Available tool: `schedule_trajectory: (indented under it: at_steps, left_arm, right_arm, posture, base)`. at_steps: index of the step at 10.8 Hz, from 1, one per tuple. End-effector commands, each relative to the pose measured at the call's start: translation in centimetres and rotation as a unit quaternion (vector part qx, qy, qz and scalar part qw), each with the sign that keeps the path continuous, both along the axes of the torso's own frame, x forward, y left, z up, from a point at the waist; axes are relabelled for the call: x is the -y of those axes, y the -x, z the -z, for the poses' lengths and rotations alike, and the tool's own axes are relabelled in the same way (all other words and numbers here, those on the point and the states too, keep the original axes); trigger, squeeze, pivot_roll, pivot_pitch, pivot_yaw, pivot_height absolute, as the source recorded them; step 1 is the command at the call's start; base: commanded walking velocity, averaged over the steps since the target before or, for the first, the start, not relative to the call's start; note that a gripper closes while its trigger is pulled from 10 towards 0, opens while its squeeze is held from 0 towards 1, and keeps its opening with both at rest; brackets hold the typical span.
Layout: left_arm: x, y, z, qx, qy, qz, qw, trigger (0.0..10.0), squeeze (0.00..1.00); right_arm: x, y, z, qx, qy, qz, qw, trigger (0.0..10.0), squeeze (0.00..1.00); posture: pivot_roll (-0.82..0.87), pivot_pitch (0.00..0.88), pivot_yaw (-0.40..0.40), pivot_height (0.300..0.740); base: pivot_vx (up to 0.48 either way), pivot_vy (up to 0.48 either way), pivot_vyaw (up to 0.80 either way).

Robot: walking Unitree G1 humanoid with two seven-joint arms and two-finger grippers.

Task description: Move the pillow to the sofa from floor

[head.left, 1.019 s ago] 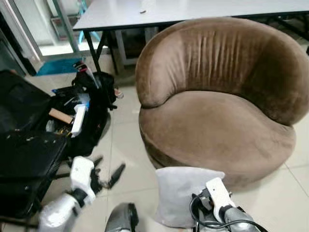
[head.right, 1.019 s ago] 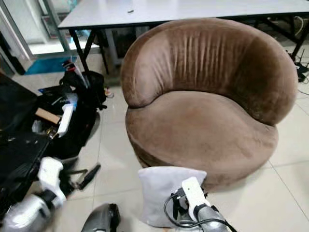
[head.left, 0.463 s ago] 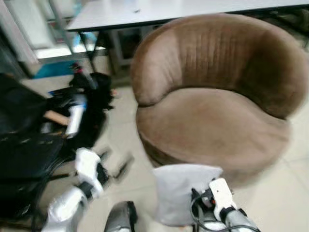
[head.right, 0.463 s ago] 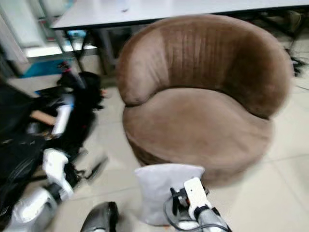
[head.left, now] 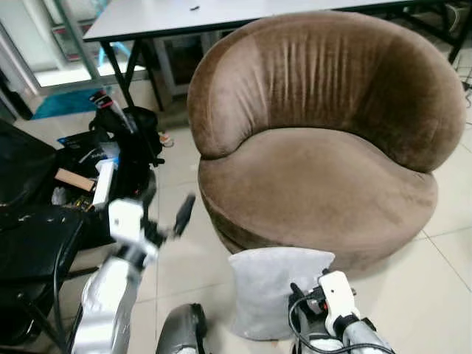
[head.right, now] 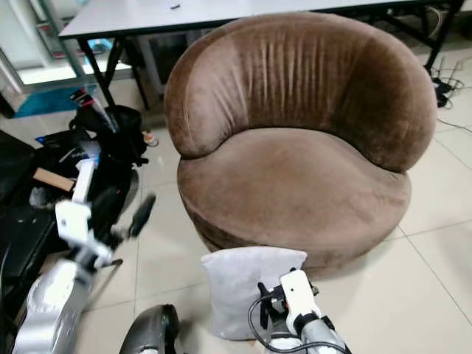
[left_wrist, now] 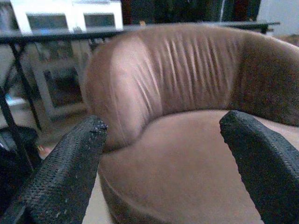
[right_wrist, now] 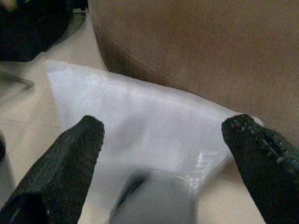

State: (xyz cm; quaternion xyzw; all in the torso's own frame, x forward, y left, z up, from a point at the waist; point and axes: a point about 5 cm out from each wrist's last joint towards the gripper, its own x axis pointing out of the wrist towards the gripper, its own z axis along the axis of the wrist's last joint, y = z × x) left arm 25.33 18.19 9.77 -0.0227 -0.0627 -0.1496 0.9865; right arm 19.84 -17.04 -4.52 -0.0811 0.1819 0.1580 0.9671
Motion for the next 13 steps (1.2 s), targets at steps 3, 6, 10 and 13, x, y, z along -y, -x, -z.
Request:
schedule_trajectory:
  at_steps: [3, 6, 10, 13]
  left_arm:
    - [0.2, -0.4, -0.5, 0.008, -0.017, -0.002, 1.0, 10.0, 0.0]
    - [0.9, -0.4, 0.0, -0.005, -0.019, 0.01, 1.0, 10.0, 0.0]
    - [1.5, -0.6, 0.7, -0.02, -0.04, 0.029, 0.999, 10.0, 0.0]
    - [1.8, -1.3, 1.3, -0.047, -0.084, 0.048, 0.994, 10.0, 0.0]
  right_arm:
    - [-1.6, -9.4, -11.5, 0.201, -0.113, -0.043, 0.972, 10.0, 0.0]
    - [-1.2, -9.6, -14.2, 0.221, -0.076, -0.057, 0.971, 10.0, 0.0]
    - [-2.0, -9.0, -14.0, 0.184, -0.066, -0.058, 0.979, 10.0, 0.0]
    - [-2.2, -8.4, -12.1, 0.148, -0.025, -0.05, 0.987, 10.0, 0.0]
  posture:
    - [-0.13, 0.0, 0.095, 0.612]
    - [-0.13, 0.0, 0.098, 0.612]
    - [-0.13, 0.0, 0.102, 0.612]
    - [-0.13, 0.0, 0.115, 0.612]
  base:
    - [0.0, 0.0, 0.0]
    - [0.0, 0.0, 0.0]
    - [0.0, 0.0, 0.0]
    - [0.0, 0.0, 0.0]
